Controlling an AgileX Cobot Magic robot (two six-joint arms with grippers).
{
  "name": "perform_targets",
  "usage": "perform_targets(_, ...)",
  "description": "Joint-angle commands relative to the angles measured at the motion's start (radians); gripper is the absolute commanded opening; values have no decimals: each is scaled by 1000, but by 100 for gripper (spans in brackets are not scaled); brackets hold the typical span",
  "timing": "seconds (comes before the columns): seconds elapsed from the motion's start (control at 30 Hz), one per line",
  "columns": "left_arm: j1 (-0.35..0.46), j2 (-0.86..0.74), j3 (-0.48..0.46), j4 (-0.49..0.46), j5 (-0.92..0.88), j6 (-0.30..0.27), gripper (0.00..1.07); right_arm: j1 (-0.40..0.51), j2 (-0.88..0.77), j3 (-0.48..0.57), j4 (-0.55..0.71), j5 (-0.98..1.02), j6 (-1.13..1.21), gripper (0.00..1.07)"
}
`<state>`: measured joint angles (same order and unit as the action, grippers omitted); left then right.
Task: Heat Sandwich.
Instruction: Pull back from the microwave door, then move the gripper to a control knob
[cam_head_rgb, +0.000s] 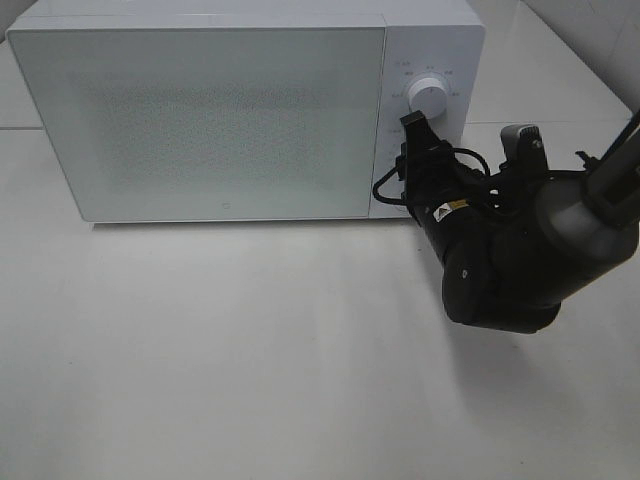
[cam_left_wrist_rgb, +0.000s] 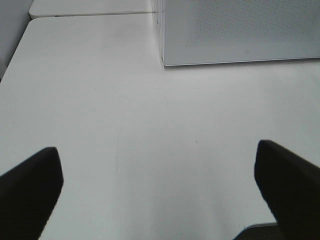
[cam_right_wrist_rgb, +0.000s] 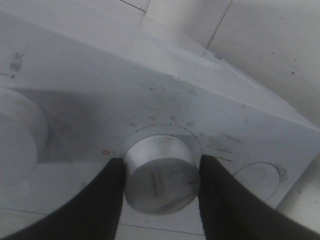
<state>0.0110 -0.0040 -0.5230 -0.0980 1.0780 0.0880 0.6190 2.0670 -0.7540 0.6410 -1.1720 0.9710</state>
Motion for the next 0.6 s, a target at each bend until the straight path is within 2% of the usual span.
perform_targets(0.03,3,-20,5,-5,-10,-5,100,2,-15,-8,-30,-145,118,19)
perform_targets(0.4,3,-20,5,-5,-10,-5,100,2,-15,-8,19,-144,456,19)
perform_targets(0.6,3,-20,5,-5,-10,-5,100,2,-15,-8,23,-143,533,19)
